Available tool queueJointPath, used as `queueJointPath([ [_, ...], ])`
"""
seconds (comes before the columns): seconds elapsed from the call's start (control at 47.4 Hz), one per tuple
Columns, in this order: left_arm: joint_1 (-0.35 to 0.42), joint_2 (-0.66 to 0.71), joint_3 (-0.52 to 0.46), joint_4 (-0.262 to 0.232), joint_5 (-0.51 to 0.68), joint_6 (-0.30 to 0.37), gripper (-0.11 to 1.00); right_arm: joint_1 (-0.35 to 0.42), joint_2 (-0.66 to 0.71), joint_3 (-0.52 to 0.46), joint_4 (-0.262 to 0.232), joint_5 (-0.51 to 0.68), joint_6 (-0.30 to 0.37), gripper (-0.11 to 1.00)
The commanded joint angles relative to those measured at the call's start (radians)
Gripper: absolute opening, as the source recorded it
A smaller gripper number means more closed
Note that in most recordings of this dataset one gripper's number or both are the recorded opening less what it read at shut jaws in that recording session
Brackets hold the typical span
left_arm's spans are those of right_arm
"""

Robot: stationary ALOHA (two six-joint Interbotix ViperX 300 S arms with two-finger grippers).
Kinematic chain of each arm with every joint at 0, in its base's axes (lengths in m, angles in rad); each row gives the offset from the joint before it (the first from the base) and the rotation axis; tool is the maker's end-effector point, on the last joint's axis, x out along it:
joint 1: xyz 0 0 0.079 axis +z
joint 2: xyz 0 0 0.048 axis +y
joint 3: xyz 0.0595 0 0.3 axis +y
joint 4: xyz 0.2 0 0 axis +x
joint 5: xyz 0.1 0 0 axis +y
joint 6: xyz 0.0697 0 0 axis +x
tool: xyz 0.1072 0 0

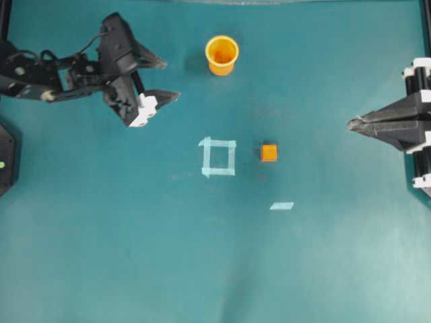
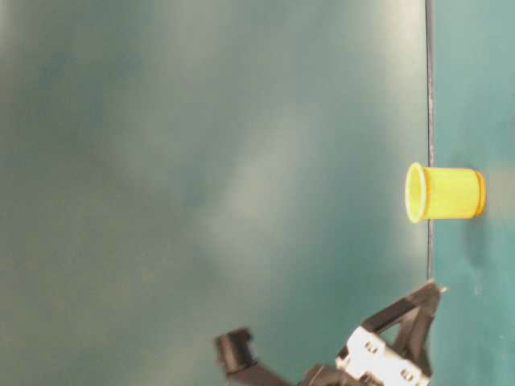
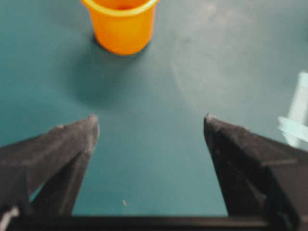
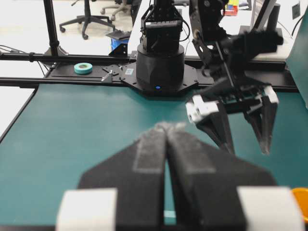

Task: Lift the orange cup with left arm.
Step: 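Move the left gripper forward toward the orange cup, opening it, then close the left gripper around the orange cup's side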

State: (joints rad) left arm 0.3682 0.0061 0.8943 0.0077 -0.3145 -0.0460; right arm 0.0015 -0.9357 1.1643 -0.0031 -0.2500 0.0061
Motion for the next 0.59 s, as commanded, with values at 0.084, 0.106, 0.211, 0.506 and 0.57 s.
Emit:
queueJointPath([
  [0.084,0.008,0.097,-0.097,0.000,-0.021,-0.003,0.86,0.002,0.009,-0.031,0.000,0.002,0.002,0.00],
  [0.106,0.006,0.107,-0.106,0.000,-0.023,-0.003,0.86,0.002,0.009,-0.031,0.000,0.000,0.002,0.00],
  [0.211,0.006,0.153,-0.161,0.000,-0.023,-0.003,0.86,0.002,0.012,-0.031,0.000,0.002,0.002,0.00],
  [0.506,0.006,0.225,-0.265,0.000,-0.012,-0.003,0.86,0.002,0.018,-0.031,0.000,0.000,0.002,0.00],
  [0.57,0.008,0.233,-0.279,0.000,-0.011,-0.003,0.86,0.003,0.020,-0.031,0.000,0.000,0.000,0.00],
])
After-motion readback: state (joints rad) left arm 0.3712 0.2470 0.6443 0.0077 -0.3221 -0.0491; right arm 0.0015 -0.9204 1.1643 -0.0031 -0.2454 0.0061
